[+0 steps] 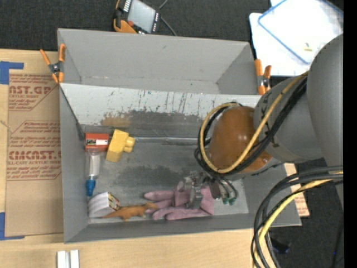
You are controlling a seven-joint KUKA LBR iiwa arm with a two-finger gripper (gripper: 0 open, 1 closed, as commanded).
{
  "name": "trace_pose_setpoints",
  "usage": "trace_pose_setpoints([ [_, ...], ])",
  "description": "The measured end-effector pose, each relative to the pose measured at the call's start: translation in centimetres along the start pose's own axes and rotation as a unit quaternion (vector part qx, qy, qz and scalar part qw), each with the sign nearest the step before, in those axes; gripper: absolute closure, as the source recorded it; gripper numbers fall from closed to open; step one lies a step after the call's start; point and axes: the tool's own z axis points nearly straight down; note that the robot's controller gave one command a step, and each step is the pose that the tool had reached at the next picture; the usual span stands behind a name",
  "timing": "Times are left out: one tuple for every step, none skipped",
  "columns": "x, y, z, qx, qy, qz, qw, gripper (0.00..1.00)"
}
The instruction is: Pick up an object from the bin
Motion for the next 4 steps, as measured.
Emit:
trace_pose_setpoints([
  [0.2,-0.1,-10.5,0.000,0.0029,-0.005,1.0000,1.00],
  [-0.6,-0.2,-9.3,0.000,0.0031,-0.004,1.0000,1.00],
  [-0.5,-0.3,-18.4,0.000,0.0021,-0.006,1.0000,1.00],
  [-0.1,-0.7,-11.9,-0.001,0.0030,0.005,1.0000,1.00],
])
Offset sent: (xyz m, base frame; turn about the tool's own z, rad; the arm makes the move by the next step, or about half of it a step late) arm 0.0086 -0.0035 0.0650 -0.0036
